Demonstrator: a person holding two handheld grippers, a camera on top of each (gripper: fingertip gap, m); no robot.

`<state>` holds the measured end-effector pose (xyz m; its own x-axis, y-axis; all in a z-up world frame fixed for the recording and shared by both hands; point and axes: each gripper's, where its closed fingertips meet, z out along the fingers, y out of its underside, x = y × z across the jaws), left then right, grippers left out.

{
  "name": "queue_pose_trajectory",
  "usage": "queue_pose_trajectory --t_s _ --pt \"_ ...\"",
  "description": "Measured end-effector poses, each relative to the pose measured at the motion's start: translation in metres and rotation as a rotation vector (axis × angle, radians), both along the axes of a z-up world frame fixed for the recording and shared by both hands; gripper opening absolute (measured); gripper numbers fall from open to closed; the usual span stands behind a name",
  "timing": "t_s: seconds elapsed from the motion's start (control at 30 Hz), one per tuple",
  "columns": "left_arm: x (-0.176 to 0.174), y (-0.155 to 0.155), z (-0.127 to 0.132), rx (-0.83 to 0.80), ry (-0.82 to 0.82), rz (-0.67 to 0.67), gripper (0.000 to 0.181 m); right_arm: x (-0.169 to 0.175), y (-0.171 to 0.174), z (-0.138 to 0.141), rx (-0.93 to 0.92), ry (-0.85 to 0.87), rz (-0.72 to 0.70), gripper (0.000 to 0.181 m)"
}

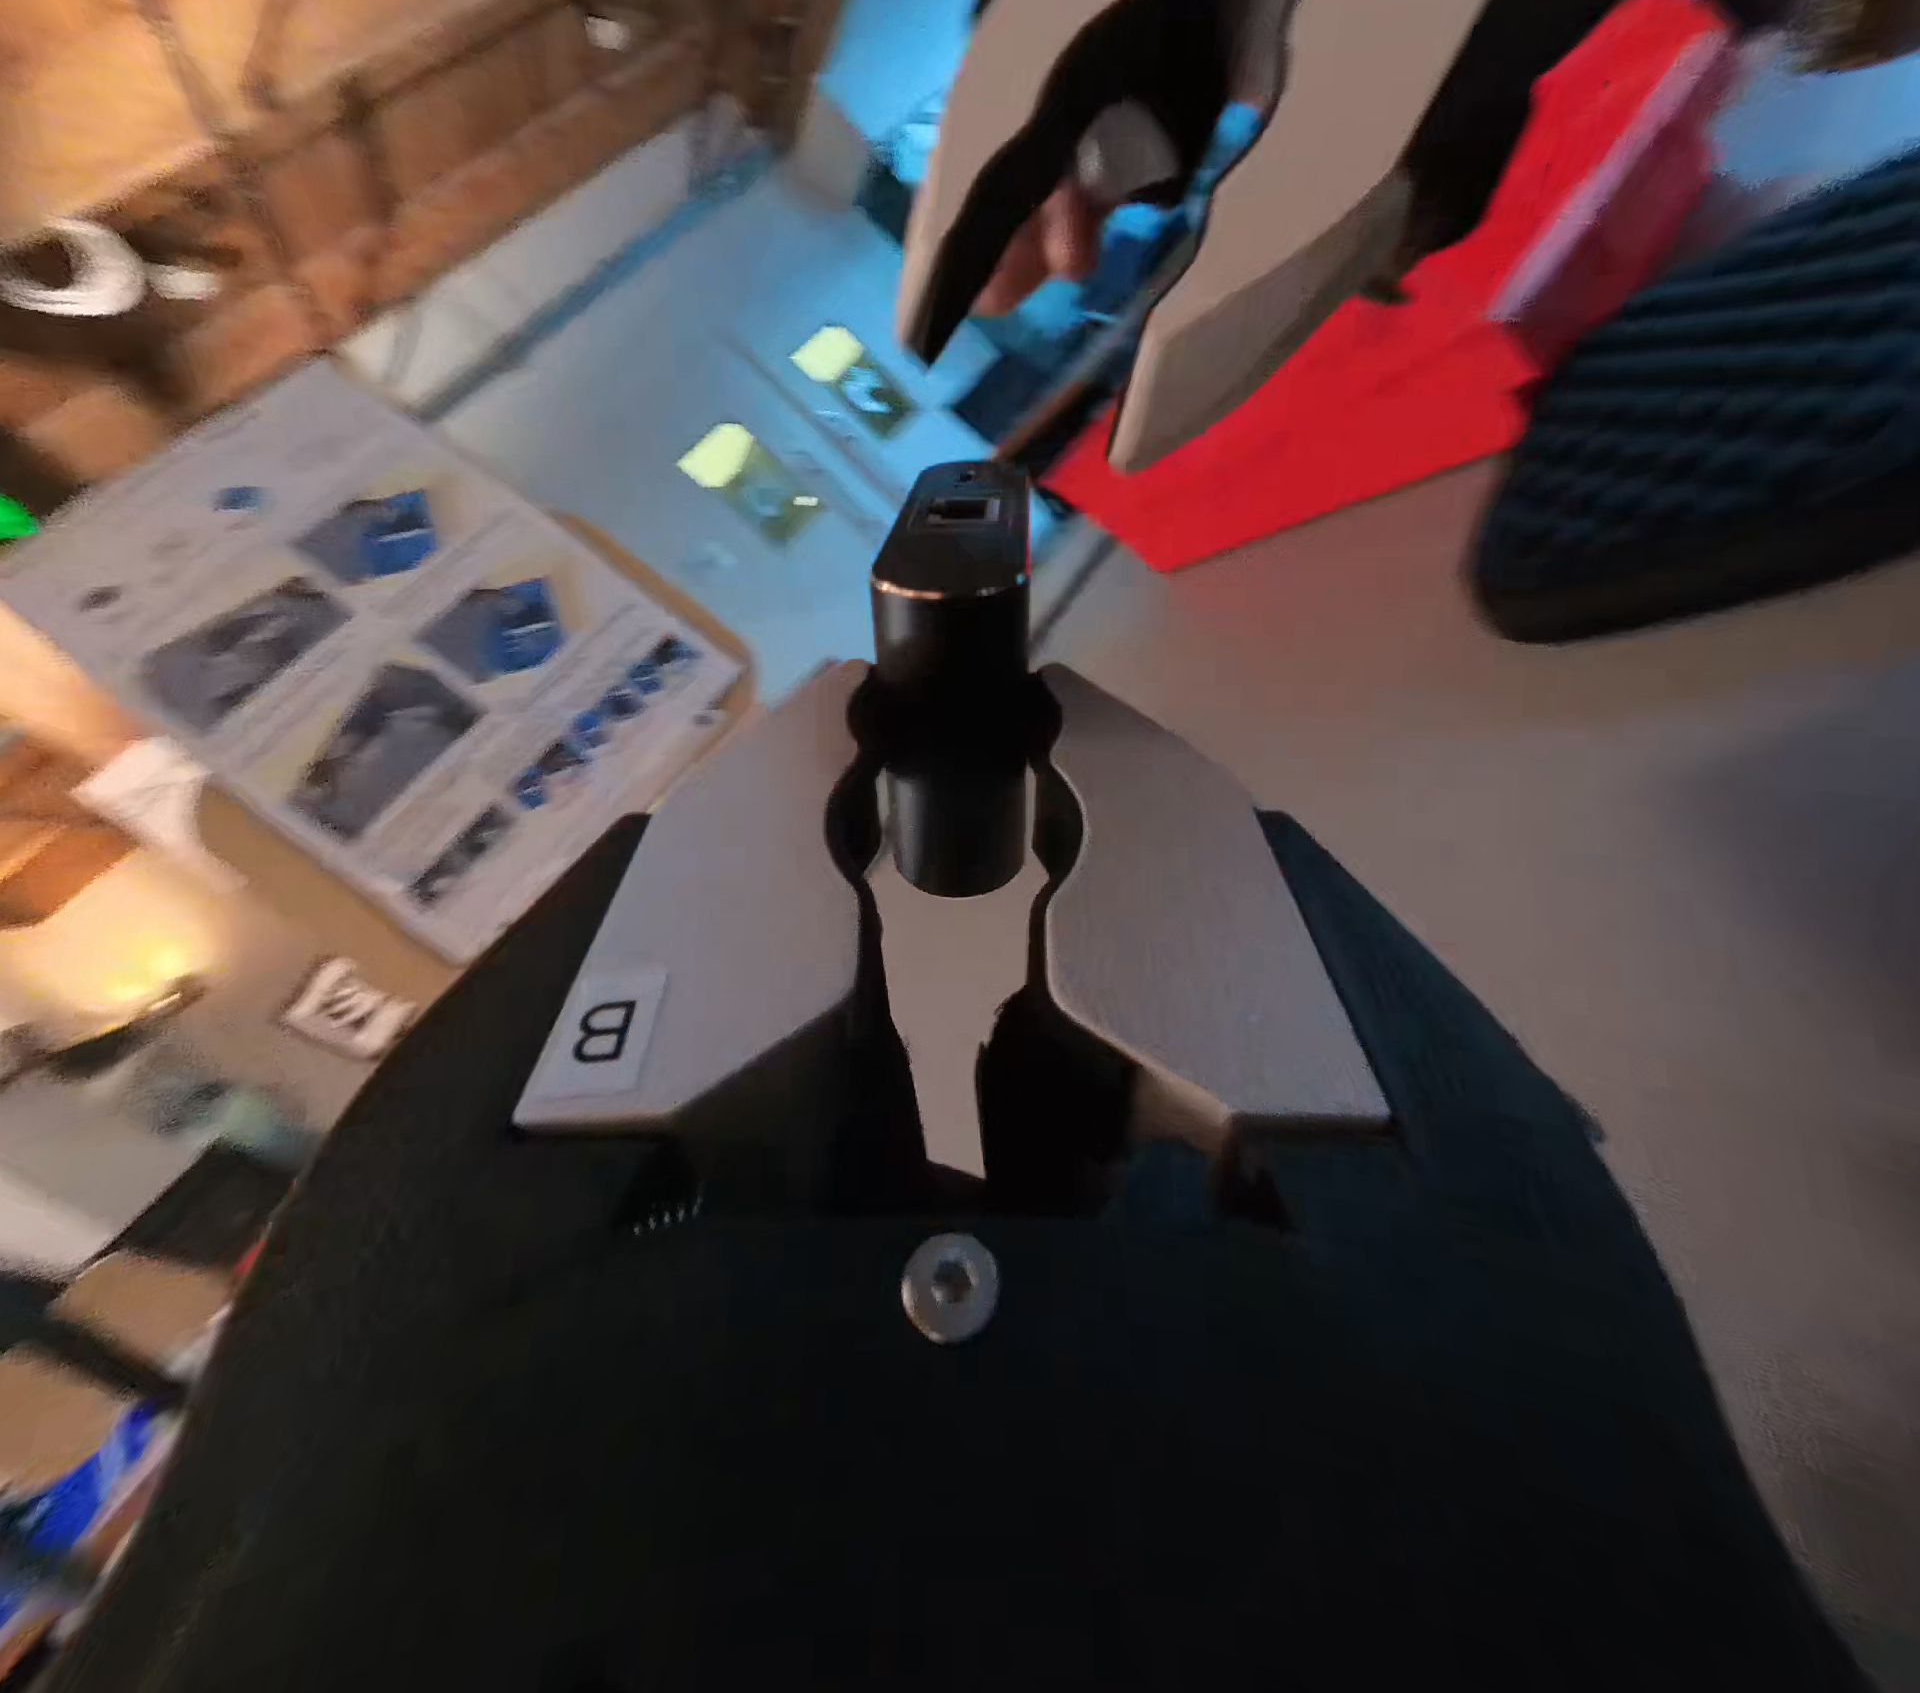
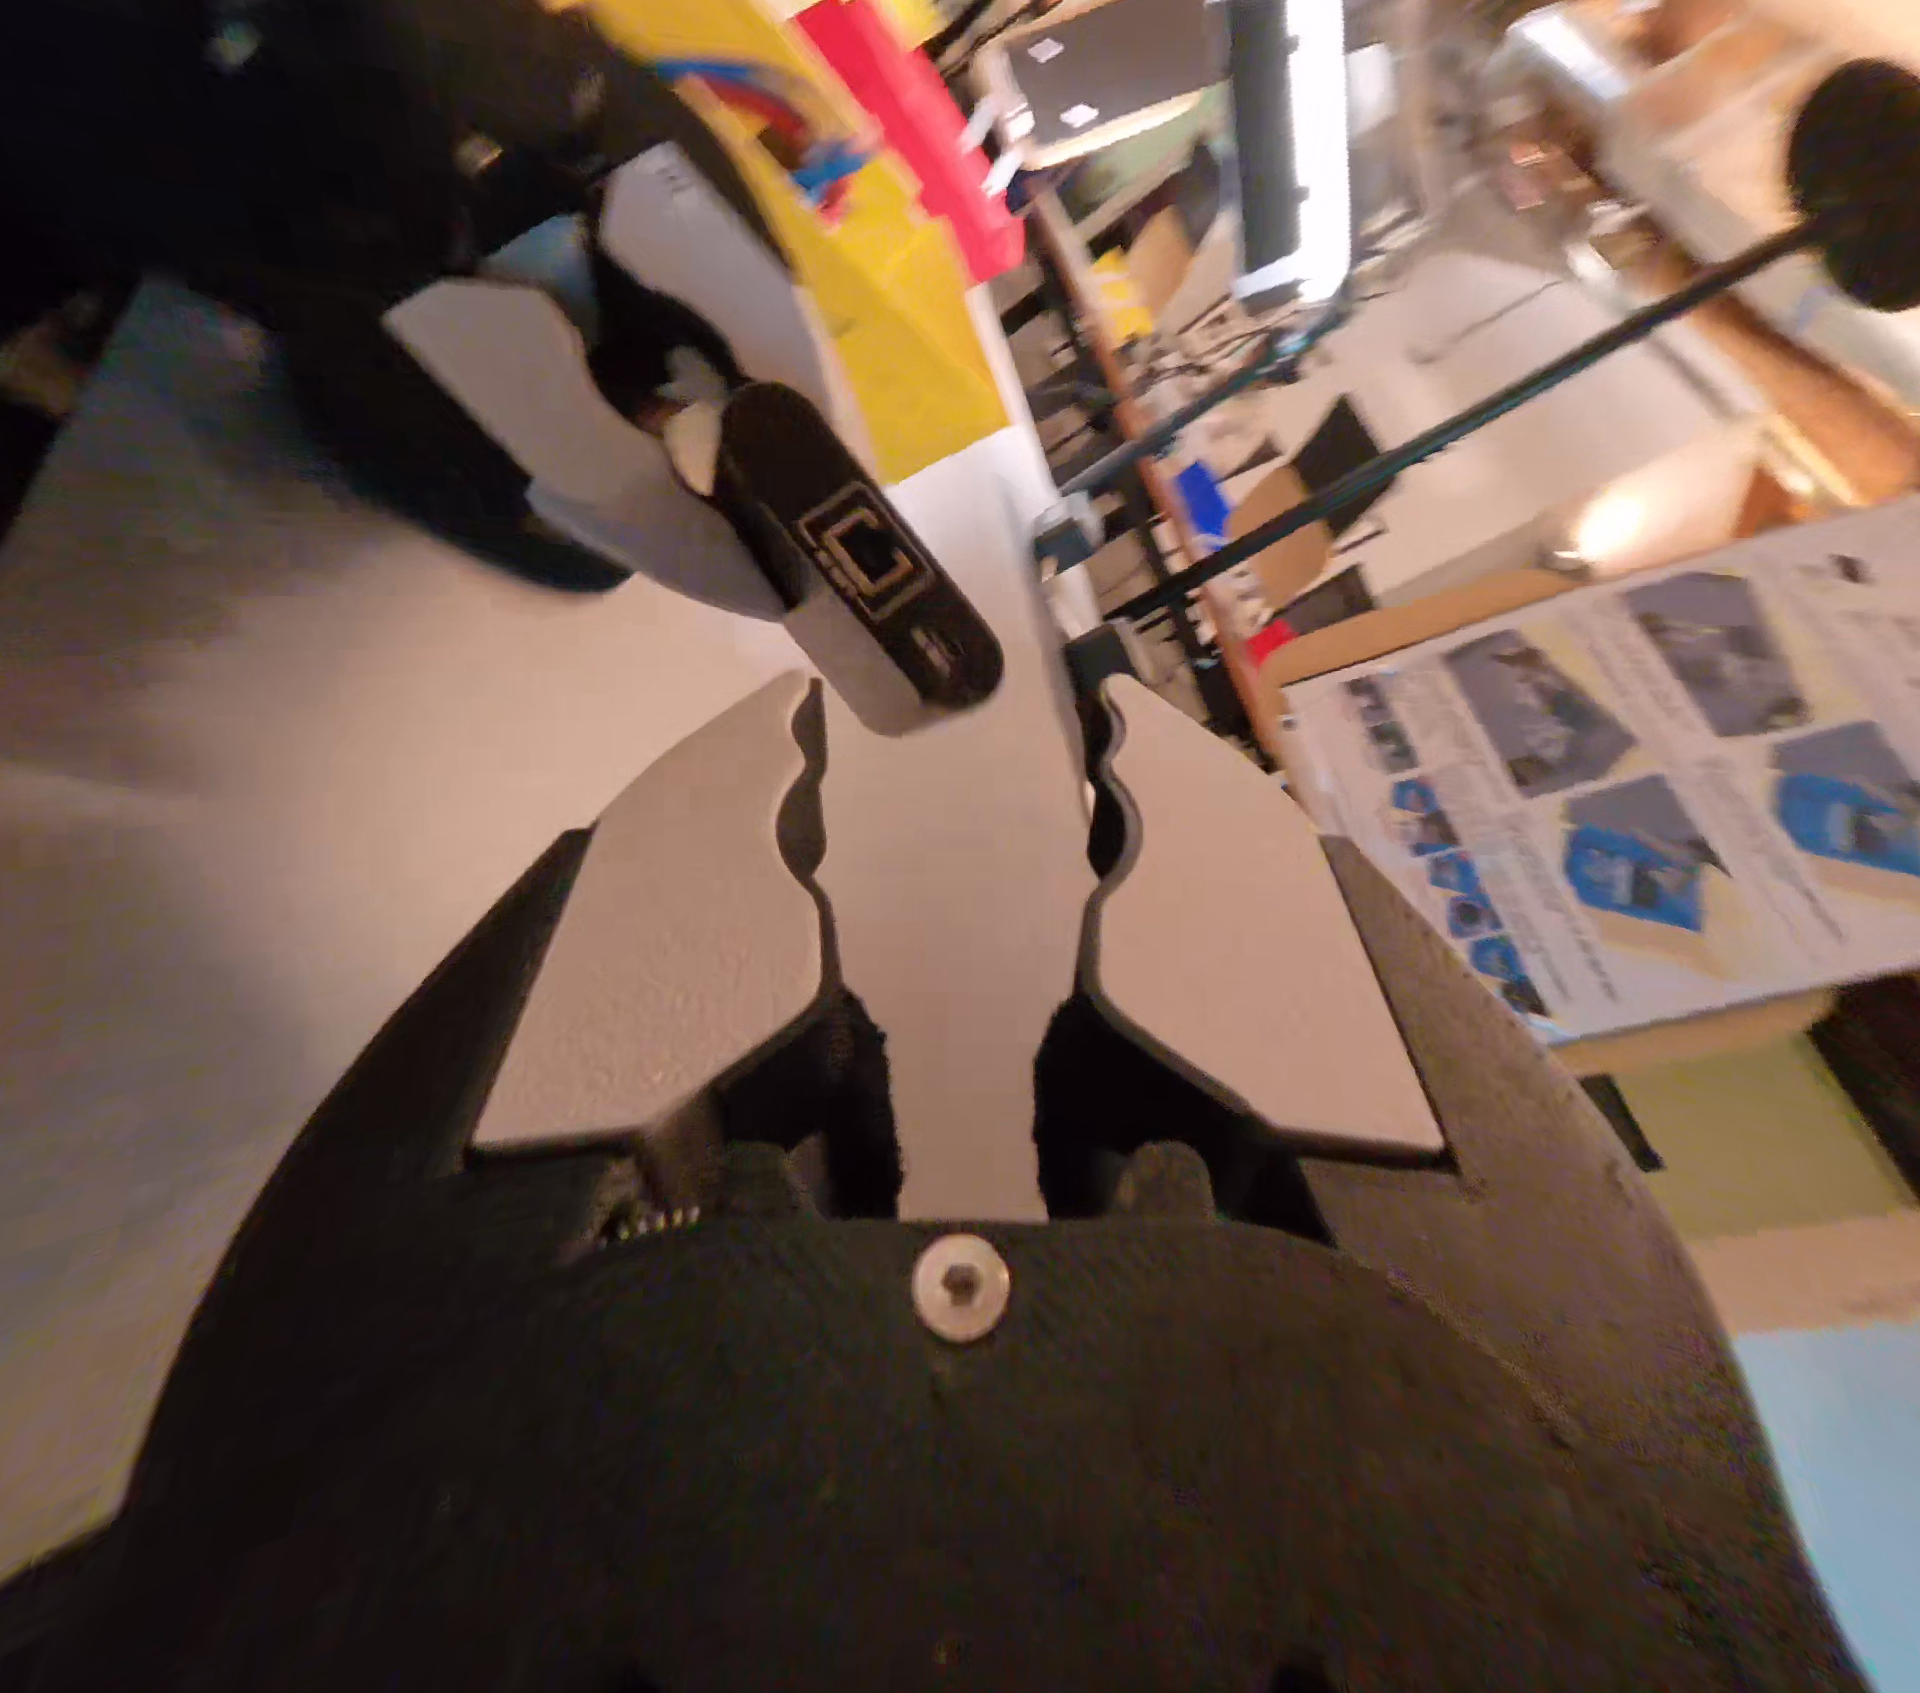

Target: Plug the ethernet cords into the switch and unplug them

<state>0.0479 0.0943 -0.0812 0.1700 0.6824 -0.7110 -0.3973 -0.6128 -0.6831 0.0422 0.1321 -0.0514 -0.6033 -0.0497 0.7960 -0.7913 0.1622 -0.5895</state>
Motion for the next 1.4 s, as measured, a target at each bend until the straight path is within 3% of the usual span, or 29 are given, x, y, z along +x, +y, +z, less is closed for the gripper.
queue_pose_trajectory --t_s 0.07,0.13,0.2,0.27,0.33,0.4,0.6,0.77,0.9,0.97,1.0,1.07,1.17,1.27,1.4 --pt "-0.001 -0.015 0.015 0.083 0.112 0.121 0.025 -0.007 0.002 0.021 -0.158 -0.119 -0.009 0.059" --pt "-0.001 -0.024 0.023 0.112 0.182 0.237 0.024 0.003 -0.004 0.033 -0.285 -0.409 0.083 0.090" --pt "-0.003 -0.023 0.023 0.101 0.190 0.303 0.024 0.014 -0.020 0.027 -0.299 -0.680 0.134 0.115" --pt "-0.005 -0.015 0.017 0.108 0.162 0.310 0.024 0.018 -0.038 0.006 -0.216 -0.682 0.062 0.123" --pt "-0.006 -0.007 0.012 0.121 0.142 0.305 0.024 0.012 -0.047 -0.008 -0.154 -0.592 -0.061 0.122" --pt "-0.006 -0.001 0.009 0.123 0.139 0.306 0.025 0.010 -0.048 -0.009 -0.147 -0.611 -0.103 0.106" --pt "-0.009 0.001 0.003 0.174 0.096 0.298 0.025 0.003 -0.048 -0.008 -0.203 -0.672 -0.100 0.091" --pt "-0.011 0.006 -0.004 0.196 0.052 0.259 0.025 -0.001 -0.045 -0.016 -0.134 -0.688 -0.114 0.091" --pt "-0.014 0.023 -0.019 0.171 -0.064 0.136 0.032 -0.007 -0.037 -0.028 -0.007 -0.721 -0.125 0.091" --pt "-0.011 0.040 -0.040 0.074 -0.228 -0.037 0.055 -0.013 -0.030 -0.041 0.085 -0.747 -0.135 0.090" --pt "-0.006 0.042 -0.052 0.030 -0.346 -0.119 0.057 -0.016 -0.026 -0.048 0.133 -0.762 -0.135 0.091" --pt "0.005 0.029 -0.057 0.114 -0.532 -0.241 0.065 -0.020 -0.018 -0.065 0.214 -0.813 -0.120 0.091" --pt "0.020 -0.001 -0.016 0.433 -0.567 -0.430 0.068 -0.023 -0.014 -0.087 0.296 -0.885 -0.074 0.091" --pt "0.019 -0.044 0.011 0.614 -0.493 -0.405 0.068 -0.027 -0.016 -0.104 0.331 -0.889 -0.067 0.091" --pt "0.021 -0.074 0.017 0.608 -0.438 -0.323 0.068 -0.023 -0.016 -0.118 0.412 -0.836 -0.064 0.091"
